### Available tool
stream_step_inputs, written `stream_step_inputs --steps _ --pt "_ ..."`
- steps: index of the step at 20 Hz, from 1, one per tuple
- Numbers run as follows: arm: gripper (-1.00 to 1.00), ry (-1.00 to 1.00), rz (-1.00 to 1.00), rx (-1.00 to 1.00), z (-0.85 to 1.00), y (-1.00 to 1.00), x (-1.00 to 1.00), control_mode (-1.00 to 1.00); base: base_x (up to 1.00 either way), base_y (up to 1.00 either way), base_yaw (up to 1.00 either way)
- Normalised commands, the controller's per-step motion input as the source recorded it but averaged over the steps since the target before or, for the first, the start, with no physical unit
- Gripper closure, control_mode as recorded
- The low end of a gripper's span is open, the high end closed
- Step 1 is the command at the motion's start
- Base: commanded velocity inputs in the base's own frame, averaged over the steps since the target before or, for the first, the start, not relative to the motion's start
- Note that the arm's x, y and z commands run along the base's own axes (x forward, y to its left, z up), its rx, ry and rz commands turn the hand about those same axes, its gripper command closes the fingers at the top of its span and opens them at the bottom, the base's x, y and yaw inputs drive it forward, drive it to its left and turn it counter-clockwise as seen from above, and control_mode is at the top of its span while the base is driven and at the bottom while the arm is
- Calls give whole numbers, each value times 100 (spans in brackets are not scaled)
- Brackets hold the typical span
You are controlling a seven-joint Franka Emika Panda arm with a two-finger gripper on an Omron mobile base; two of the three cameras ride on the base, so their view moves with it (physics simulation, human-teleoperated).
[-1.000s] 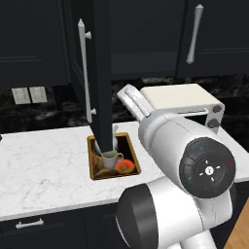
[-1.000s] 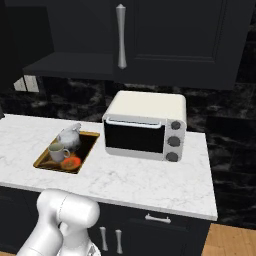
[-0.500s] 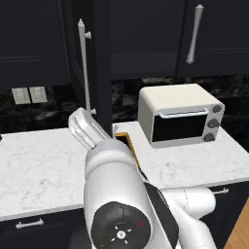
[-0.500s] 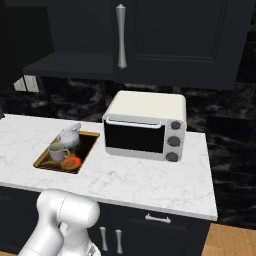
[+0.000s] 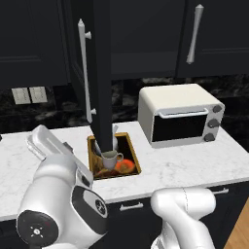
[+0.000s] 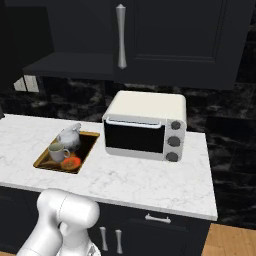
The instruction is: Pick the kettle from the counter and place it on the tray. Then pick the mug from the cabinet and place it on the tray. Then close the cabinet doors.
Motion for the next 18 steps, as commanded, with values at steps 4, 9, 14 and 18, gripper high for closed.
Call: stream_step_inputs --steps 4,9,14,18 --pt "100 -11 -5 0 -6 51 100 -100 0 0 0" --pt "100 -7 -2 0 23 19 100 -100 0 0 0" --pt "100 8 -8 0 43 -47 62 -100 0 0 0" --pt "100 0 -9 0 68 -80 0 -100 0 0 0"
